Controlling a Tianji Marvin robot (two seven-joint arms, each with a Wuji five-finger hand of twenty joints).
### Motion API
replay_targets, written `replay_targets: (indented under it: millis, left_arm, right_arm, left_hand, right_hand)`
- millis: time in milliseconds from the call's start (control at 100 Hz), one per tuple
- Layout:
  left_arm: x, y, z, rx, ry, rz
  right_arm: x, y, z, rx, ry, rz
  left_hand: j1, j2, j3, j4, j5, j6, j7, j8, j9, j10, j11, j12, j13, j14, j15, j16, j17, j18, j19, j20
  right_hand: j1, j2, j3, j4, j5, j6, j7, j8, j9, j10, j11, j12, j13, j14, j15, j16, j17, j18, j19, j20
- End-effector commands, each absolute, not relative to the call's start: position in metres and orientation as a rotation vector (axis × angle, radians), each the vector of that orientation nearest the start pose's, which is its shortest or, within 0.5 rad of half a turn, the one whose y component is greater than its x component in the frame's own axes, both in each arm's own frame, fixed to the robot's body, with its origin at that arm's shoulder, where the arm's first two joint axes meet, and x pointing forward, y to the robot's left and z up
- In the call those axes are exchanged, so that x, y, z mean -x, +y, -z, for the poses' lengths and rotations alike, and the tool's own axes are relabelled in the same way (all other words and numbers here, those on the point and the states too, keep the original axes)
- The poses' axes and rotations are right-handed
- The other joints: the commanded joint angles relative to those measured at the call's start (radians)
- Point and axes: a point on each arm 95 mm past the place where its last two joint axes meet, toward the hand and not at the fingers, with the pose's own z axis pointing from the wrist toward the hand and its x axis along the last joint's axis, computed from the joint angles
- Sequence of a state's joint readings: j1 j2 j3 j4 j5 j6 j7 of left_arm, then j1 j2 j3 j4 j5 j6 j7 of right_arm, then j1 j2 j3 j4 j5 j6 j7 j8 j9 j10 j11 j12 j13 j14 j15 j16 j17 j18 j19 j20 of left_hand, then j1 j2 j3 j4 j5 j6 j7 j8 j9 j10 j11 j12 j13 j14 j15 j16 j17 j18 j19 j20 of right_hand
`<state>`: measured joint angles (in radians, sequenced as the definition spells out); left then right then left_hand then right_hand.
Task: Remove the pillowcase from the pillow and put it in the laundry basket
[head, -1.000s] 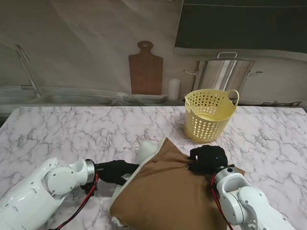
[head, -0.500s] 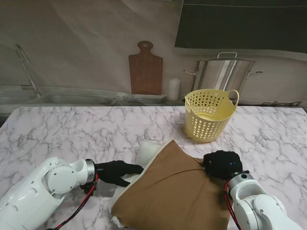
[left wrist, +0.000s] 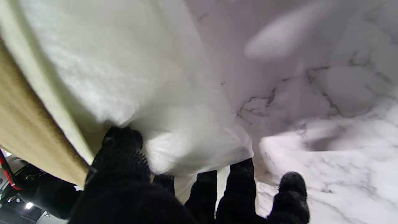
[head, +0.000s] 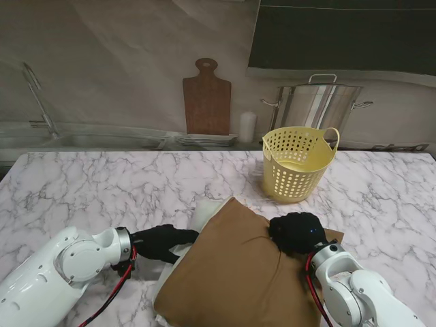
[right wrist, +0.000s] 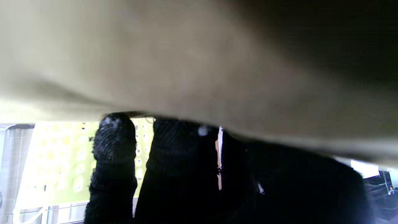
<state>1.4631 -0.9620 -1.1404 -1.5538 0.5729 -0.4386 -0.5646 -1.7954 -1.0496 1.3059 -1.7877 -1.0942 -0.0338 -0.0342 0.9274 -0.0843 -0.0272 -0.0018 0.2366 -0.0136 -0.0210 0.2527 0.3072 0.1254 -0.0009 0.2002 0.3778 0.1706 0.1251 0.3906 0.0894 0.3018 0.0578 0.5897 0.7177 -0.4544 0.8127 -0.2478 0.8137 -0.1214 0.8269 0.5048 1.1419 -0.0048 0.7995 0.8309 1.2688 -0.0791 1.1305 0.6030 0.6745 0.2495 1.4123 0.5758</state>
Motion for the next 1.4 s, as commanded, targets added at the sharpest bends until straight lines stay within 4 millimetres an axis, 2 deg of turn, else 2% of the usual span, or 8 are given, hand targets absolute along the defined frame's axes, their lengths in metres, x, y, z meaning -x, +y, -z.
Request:
replay_targets:
  millis: [0, 550, 740, 840, 960, 1110, 1270, 1390]
  left_arm:
    - [-0.377, -0.009, 0.344, 1.327, 2.291, 1.602]
    - [-0.379, -0.026, 0.304, 1.257, 2.071, 1.857]
    - [-0.376, -0.044, 0.318, 1.288, 2.178, 1.859]
    - [-0.375, -0.046, 0.331, 1.336, 2.234, 1.823]
    - [-0.376, -0.043, 0.345, 1.343, 2.301, 1.742]
    - [-0.377, -0.033, 0.358, 1.344, 2.361, 1.628]
    - [-0.372, -0.024, 0.368, 1.344, 2.409, 1.571]
    - [-0.366, -0.019, 0.374, 1.317, 2.438, 1.549]
  right_arm:
    - [-0.343, -0.004, 0.328, -1.137, 1.581, -1.445]
    - [-0.357, 0.017, 0.329, -1.156, 1.600, -1.498]
    - [-0.360, 0.020, 0.330, -1.165, 1.592, -1.507]
    - [-0.359, 0.020, 0.330, -1.166, 1.573, -1.520]
    - [-0.356, 0.019, 0.326, -1.170, 1.539, -1.553]
    - [-0.353, 0.021, 0.318, -1.141, 1.511, -1.599]
    - [-0.358, 0.029, 0.311, -1.152, 1.584, -1.556]
    - [-0.367, 0.041, 0.311, -1.170, 1.666, -1.488]
  left_hand:
    - [0.026, 0.006, 0.005, -0.012, 0.031, 0.021, 0.039, 0.017, 0.038, 0.029, 0.040, 0.019, 0.043, 0.060, 0.045, 0.025, -0.003, -0.007, 0.393, 0.013]
    - [0.016, 0.080, -0.004, -0.018, 0.016, 0.031, 0.032, 0.016, 0.067, 0.042, 0.045, 0.028, 0.069, 0.065, 0.059, 0.038, 0.002, -0.005, 0.454, 0.021]
    - [0.020, 0.076, -0.005, -0.018, 0.016, 0.030, 0.032, 0.017, 0.060, 0.032, 0.041, 0.028, 0.065, 0.060, 0.055, 0.039, -0.003, -0.009, 0.463, 0.018]
    - [0.027, 0.068, -0.004, -0.017, 0.023, 0.029, 0.035, 0.018, 0.048, 0.021, 0.037, 0.026, 0.060, 0.059, 0.051, 0.037, -0.007, -0.009, 0.463, 0.013]
    - [0.033, 0.058, -0.004, -0.017, 0.025, 0.027, 0.036, 0.018, 0.038, 0.009, 0.035, 0.023, 0.054, 0.056, 0.047, 0.034, -0.011, -0.011, 0.459, 0.007]
    - [0.043, 0.040, -0.003, -0.016, 0.033, 0.029, 0.040, 0.020, 0.027, -0.005, 0.035, 0.020, 0.047, 0.054, 0.043, 0.030, -0.014, -0.014, 0.450, -0.002]
    - [0.055, 0.025, -0.001, -0.015, 0.044, 0.026, 0.045, 0.021, 0.015, -0.017, 0.034, 0.014, 0.039, 0.048, 0.037, 0.025, -0.015, -0.016, 0.441, -0.009]
    - [0.063, 0.013, -0.001, -0.015, 0.059, 0.023, 0.051, 0.023, 0.018, -0.029, 0.039, 0.012, 0.039, 0.048, 0.036, 0.022, -0.014, -0.017, 0.437, -0.012]
  right_hand:
    - [0.106, 0.040, 0.075, 0.085, 0.002, -0.110, 0.049, -0.018, -0.004, -0.020, -0.002, -0.014, 0.012, -0.023, -0.010, 0.009, -0.009, 0.011, -0.002, -0.006]
    - [0.108, 0.043, 0.071, 0.088, -0.008, -0.101, 0.055, -0.043, -0.008, -0.017, -0.002, -0.028, 0.011, -0.019, -0.020, 0.017, -0.009, 0.010, -0.003, -0.006]
    - [0.106, 0.045, 0.066, 0.088, -0.018, -0.096, 0.051, -0.055, -0.013, -0.017, -0.010, -0.039, 0.006, -0.013, -0.034, 0.014, -0.010, 0.009, -0.004, -0.006]
    - [0.099, 0.058, 0.005, 0.098, -0.062, -0.086, 0.061, -0.112, -0.029, -0.012, -0.052, -0.092, -0.012, 0.010, -0.106, 0.007, -0.026, 0.008, -0.021, -0.011]
    - [-0.068, 0.073, -0.145, 0.117, -0.154, -0.054, 0.040, -0.167, -0.143, 0.015, -0.143, -0.202, -0.128, 0.059, -0.279, -0.007, -0.093, 0.013, -0.067, -0.018]
    - [-0.250, 0.155, -0.271, 0.198, -0.214, 0.001, -0.313, 0.000, -0.480, 0.071, -0.302, -0.329, -0.413, 0.113, -0.601, -0.065, -0.259, 0.028, -0.187, -0.027]
    - [-0.428, 0.114, -0.316, 0.184, -0.511, 0.154, -0.600, -0.051, -0.772, 0.142, -0.461, -0.518, -0.640, 0.214, -0.876, -0.224, -0.413, 0.118, -0.372, -0.044]
    - [-0.529, 0.056, -0.252, 0.162, -0.672, 0.220, -0.812, -0.080, -0.860, 0.185, -0.551, -0.645, -0.622, 0.252, -0.912, -0.242, -0.405, 0.159, -0.422, -0.029]
